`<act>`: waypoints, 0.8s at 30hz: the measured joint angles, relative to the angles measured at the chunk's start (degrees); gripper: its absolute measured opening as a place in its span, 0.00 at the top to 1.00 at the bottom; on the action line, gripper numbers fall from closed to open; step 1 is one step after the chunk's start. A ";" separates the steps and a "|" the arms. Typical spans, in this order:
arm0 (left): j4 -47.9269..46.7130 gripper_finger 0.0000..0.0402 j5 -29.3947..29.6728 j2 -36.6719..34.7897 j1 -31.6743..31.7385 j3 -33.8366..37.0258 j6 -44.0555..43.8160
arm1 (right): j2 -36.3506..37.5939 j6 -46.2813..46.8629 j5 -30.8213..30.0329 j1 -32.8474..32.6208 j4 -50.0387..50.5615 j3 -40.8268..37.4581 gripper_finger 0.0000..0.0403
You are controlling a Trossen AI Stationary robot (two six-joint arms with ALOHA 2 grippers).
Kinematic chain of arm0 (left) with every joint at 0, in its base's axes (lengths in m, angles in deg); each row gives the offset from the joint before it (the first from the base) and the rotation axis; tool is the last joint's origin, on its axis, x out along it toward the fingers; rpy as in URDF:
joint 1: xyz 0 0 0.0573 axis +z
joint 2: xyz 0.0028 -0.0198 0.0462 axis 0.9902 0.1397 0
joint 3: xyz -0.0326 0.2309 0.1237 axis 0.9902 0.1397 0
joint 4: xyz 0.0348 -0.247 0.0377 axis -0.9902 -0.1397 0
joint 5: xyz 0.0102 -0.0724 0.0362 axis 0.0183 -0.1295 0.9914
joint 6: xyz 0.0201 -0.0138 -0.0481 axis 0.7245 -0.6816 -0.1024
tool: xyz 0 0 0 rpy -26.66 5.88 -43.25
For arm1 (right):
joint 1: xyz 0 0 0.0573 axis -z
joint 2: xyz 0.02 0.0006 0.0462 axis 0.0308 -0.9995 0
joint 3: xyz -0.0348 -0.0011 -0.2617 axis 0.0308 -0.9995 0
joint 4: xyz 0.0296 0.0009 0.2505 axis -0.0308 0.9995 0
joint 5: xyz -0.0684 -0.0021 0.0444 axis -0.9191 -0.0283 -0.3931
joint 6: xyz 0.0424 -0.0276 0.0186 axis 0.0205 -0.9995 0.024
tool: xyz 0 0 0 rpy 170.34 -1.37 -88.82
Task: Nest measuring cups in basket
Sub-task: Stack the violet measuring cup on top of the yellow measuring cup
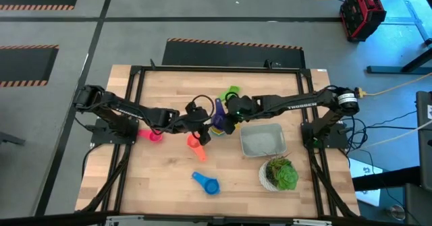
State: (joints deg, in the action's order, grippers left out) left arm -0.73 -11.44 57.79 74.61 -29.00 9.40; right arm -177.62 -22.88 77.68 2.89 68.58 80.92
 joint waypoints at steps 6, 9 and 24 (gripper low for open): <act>-0.93 0.66 0.18 -0.04 0.02 0.00 -0.17 | -0.53 0.00 -0.02 0.00 0.30 0.00 0.95; -0.94 0.66 0.19 -0.04 0.00 0.00 -0.17 | -0.94 0.00 0.11 0.00 0.35 0.00 0.95; -0.98 0.66 -0.70 -0.04 0.02 0.00 -0.19 | -1.36 0.00 0.39 0.02 1.05 -0.02 0.95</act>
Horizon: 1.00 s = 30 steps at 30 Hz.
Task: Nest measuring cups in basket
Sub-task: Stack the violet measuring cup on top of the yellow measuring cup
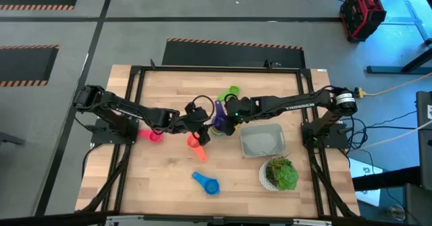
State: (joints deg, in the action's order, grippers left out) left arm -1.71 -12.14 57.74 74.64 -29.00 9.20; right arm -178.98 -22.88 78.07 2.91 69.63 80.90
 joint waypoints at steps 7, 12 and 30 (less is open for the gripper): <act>-0.03 0.66 -0.54 0.00 0.02 0.00 0.02 | -1.47 0.12 0.16 -0.01 0.77 0.00 0.95; -0.42 0.66 -3.68 0.00 -0.09 0.02 0.00 | -2.58 0.14 0.20 0.00 1.36 0.00 0.95; -1.05 0.66 -4.84 0.00 -0.31 0.02 -0.30 | -2.89 -0.06 3.12 0.02 1.33 0.00 0.95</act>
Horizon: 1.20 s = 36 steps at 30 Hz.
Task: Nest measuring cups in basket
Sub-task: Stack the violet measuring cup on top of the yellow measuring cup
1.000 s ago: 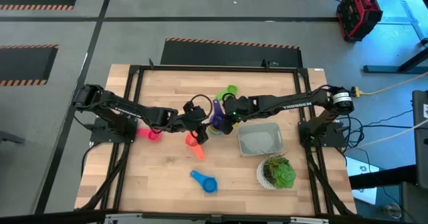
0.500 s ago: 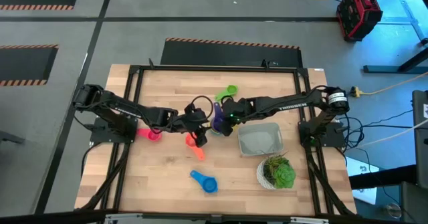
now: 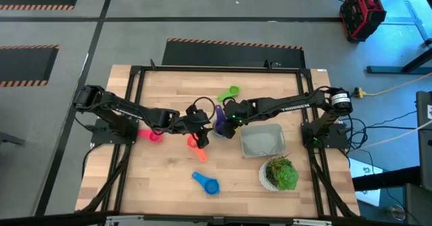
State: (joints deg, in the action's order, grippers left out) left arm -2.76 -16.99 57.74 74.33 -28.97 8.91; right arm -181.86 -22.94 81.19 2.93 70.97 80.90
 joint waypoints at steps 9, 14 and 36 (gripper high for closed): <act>-0.02 0.66 0.03 0.00 0.00 0.00 0.01 | 0.00 -0.10 0.05 0.00 0.00 0.00 0.95; -0.02 0.66 0.03 0.00 -0.02 0.00 0.03 | 0.00 -0.20 0.05 0.02 0.00 0.00 0.95; 0.00 0.66 0.10 0.00 -0.02 0.00 0.05 | 0.00 -0.21 -0.08 0.02 -0.07 0.00 0.88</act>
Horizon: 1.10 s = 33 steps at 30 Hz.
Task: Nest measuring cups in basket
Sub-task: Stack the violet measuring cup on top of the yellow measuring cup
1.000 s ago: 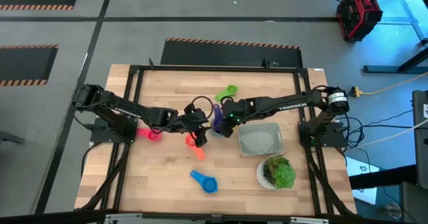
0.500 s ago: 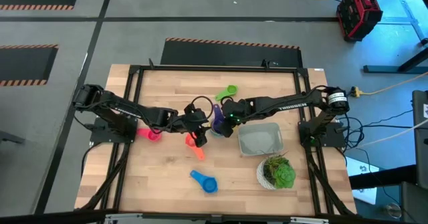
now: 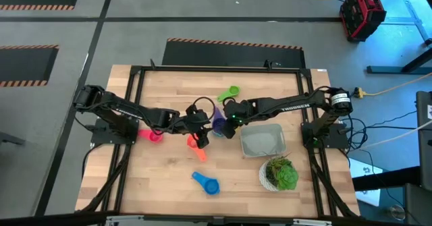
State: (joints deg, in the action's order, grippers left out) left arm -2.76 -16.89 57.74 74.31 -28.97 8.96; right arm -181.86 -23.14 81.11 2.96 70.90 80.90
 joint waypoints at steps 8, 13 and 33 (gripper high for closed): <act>0.00 0.66 0.00 0.00 0.00 0.00 0.00 | 0.00 -0.84 -0.04 0.04 0.00 0.00 0.88; -0.41 0.66 0.88 0.00 0.00 0.00 0.02 | 0.07 -4.95 -0.05 0.13 0.04 0.00 0.87; -13.98 0.66 4.37 1.72 7.66 0.04 -1.07 | 12.98 -16.30 -0.09 2.73 16.14 0.00 0.87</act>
State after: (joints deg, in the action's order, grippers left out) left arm -16.74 -12.52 59.47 81.97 -28.93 7.89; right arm -168.88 -39.45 81.02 5.69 87.04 80.90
